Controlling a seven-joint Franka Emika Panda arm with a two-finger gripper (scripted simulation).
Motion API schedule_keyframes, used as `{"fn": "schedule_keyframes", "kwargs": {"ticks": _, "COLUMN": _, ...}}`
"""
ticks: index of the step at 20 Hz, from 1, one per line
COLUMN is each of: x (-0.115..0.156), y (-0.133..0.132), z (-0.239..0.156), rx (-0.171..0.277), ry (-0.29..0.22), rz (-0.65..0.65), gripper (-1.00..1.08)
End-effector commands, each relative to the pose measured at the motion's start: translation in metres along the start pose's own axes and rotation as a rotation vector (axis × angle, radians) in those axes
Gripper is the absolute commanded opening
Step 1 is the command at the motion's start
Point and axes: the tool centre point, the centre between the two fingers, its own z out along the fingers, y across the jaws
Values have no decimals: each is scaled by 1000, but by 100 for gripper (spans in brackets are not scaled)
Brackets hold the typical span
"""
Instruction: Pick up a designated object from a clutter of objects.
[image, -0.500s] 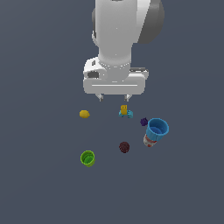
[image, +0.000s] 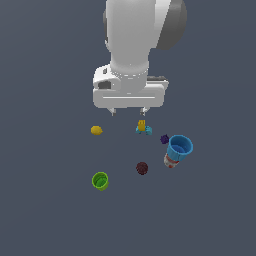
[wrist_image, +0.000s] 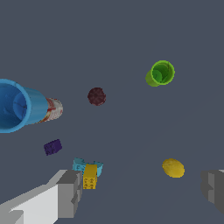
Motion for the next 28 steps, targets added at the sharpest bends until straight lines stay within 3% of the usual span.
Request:
{"fn": "schedule_keyframes", "kwargs": {"ticks": 1, "x": 1, "y": 2, "z": -2, "rx": -3, "ry": 0, "rz": -7, "gripper": 100}}
{"fn": "schedule_keyframes", "kwargs": {"ticks": 8, "x": -1, "y": -1, "z": 4, "rx": -2, "ry": 1, "rz": -5, "gripper": 100}}
{"fn": "schedule_keyframes", "kwargs": {"ticks": 16, "x": -12, "y": -16, "z": 37, "rx": 0, "ry": 8, "rz": -3, "gripper": 100}}
{"fn": "schedule_keyframes", "kwargs": {"ticks": 28, "x": -63, "y": -54, "z": 124, "rx": 6, "ry": 27, "rz": 5, "gripper": 100}}
